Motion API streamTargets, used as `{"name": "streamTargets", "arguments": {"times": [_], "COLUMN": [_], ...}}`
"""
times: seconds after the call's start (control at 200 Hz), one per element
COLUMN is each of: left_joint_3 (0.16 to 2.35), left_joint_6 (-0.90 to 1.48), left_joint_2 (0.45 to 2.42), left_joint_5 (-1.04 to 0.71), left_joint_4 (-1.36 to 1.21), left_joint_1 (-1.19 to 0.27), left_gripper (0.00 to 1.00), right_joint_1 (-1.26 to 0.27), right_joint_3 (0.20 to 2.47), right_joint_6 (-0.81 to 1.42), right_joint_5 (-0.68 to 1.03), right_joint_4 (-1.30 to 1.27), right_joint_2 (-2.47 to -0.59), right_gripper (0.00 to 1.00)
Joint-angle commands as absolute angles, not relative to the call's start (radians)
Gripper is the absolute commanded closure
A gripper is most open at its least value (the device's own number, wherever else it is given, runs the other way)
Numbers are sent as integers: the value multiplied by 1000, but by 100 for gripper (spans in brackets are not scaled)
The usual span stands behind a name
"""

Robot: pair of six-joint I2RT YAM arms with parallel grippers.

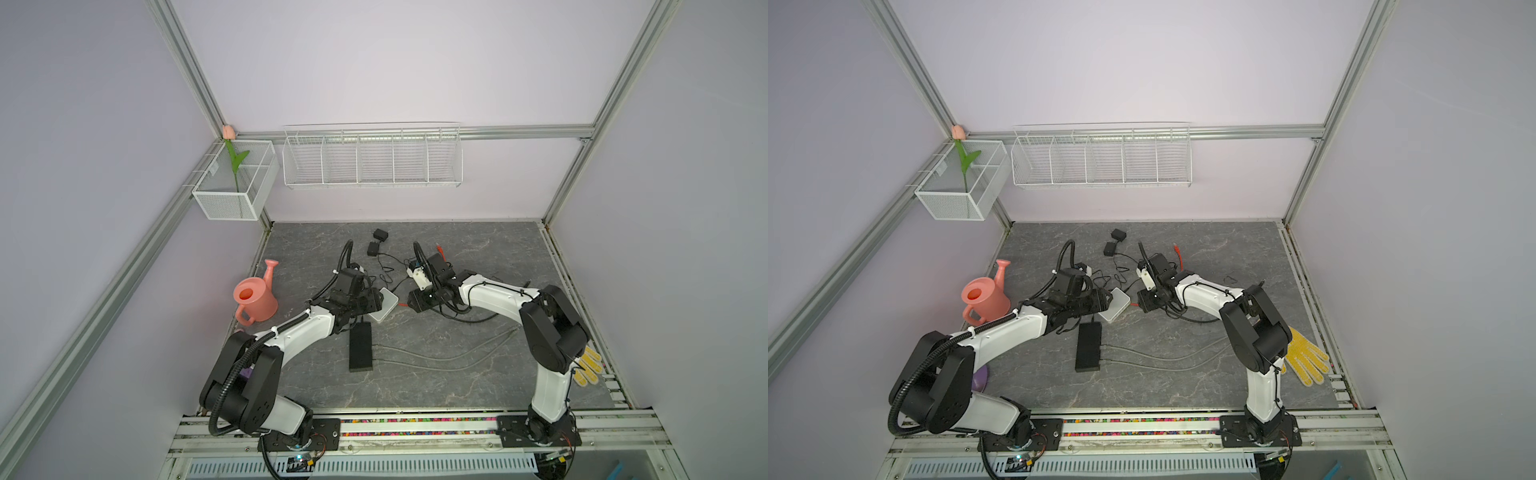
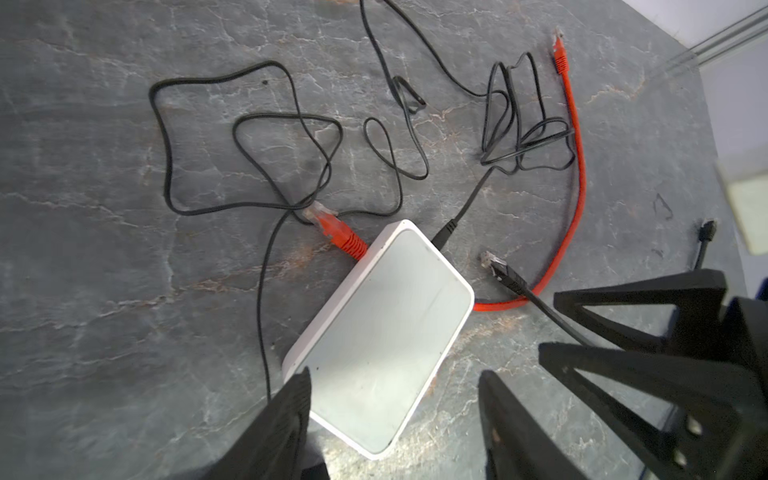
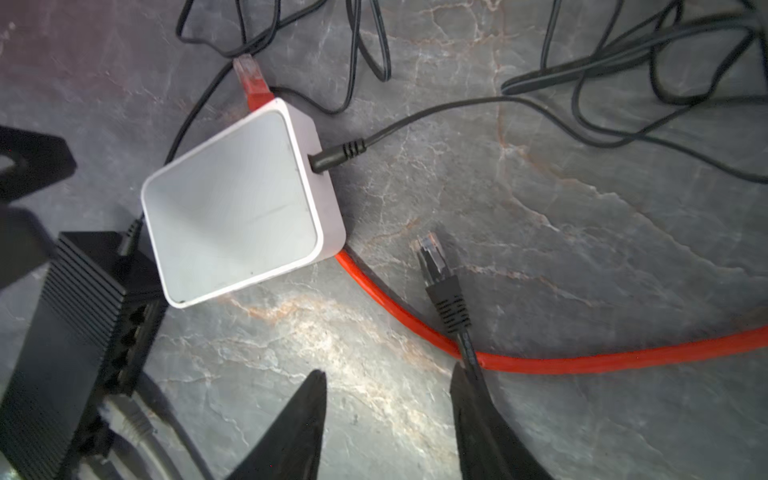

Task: Insert the plug into the switch port
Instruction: 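Grasp the black ethernet cable near its plug with the right gripper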

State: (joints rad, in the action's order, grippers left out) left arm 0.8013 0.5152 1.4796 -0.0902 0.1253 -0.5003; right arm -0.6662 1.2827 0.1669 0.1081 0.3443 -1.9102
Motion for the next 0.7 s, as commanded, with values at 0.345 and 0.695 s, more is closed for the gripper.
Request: {"name": "streamTargets", "arguments": {"times": [0.345, 0.695], "left_joint_3": [1000, 1017], "left_joint_6": [255, 216], "left_joint_2": [1636, 1684], "left_joint_5": [-14, -14], "left_joint_4": [336, 361], "left_joint_1": [-501, -500], "left_gripper": [15, 10], "right_joint_1": [-732, -732], "right_joint_3": [1453, 1499], "right_joint_6": [-129, -209], "right_joint_5": [-27, -35], "right_joint_4": [506, 523], "right_joint_2": [-2067, -2077], "right_gripper": [44, 44]}}
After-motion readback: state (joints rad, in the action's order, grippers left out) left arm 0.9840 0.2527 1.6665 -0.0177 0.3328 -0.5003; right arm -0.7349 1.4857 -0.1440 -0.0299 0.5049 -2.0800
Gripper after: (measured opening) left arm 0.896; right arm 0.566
